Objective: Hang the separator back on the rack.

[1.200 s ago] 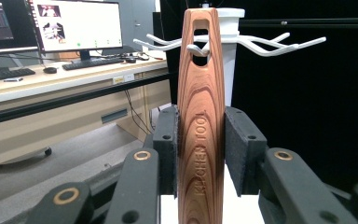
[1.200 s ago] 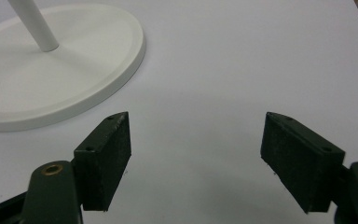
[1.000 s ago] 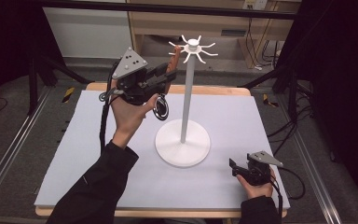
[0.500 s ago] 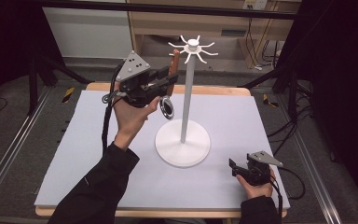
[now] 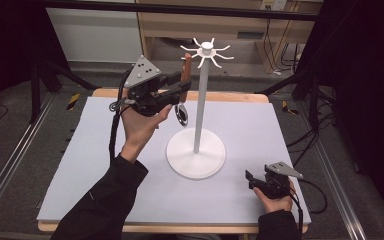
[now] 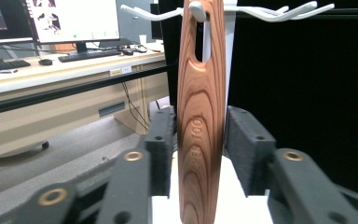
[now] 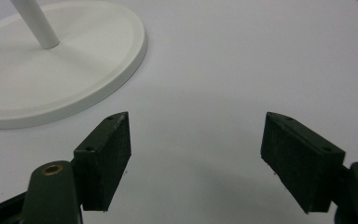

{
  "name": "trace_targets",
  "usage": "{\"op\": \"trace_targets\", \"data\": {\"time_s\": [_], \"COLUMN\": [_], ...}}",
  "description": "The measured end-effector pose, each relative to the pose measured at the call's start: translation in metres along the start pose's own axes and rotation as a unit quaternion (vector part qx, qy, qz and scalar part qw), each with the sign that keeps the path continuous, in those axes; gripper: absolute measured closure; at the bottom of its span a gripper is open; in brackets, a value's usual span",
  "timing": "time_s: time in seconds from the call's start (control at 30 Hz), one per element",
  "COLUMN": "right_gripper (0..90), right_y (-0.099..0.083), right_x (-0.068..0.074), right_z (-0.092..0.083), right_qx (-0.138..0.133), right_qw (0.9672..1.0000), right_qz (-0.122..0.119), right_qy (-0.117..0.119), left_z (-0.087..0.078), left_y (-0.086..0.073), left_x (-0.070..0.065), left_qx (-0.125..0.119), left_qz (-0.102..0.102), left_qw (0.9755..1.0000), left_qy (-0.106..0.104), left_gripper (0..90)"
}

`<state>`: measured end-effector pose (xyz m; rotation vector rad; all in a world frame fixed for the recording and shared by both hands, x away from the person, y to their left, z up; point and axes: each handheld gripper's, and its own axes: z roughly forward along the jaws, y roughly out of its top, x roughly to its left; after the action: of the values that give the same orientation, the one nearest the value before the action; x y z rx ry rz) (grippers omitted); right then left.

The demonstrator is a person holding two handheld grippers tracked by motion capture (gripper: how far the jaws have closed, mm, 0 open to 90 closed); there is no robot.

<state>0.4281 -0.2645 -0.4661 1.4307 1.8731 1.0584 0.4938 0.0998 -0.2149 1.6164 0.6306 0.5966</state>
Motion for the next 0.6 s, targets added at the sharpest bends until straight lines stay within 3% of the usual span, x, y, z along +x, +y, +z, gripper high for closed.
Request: {"op": "trace_targets", "data": {"time_s": [0.3,0.33,0.37,0.5,0.6], "right_gripper": [24.5,24.5,24.6,24.6,24.6], "right_y": [0.0,0.0,0.0,0.0,-0.001], "right_x": [0.0,0.0,0.0,0.0,0.0], "right_z": [0.0,0.0,0.0,0.0,0.0], "right_qx": [0.002,0.002,0.002,0.003,0.003], "right_qw": [1.0,1.0,1.0,1.0,1.0], "right_qz": [0.003,0.003,0.002,0.003,0.002], "right_qy": [0.001,0.0,0.0,-0.002,-0.002], "left_z": [-0.017,-0.017,-0.021,-0.03,-0.037], "left_y": [-0.011,-0.013,-0.016,-0.027,-0.035], "left_x": [0.005,0.008,0.006,0.008,0.011], "left_qx": [0.007,-0.002,0.011,0.026,0.028], "left_qz": [0.011,0.03,0.013,0.003,0.017], "left_qw": [0.9999,0.9995,0.9998,0.9996,0.9995], "left_qy": [0.002,0.001,0.002,-0.001,0.004], "left_gripper": [49.0,48.2,47.4,45.5,44.4]}}
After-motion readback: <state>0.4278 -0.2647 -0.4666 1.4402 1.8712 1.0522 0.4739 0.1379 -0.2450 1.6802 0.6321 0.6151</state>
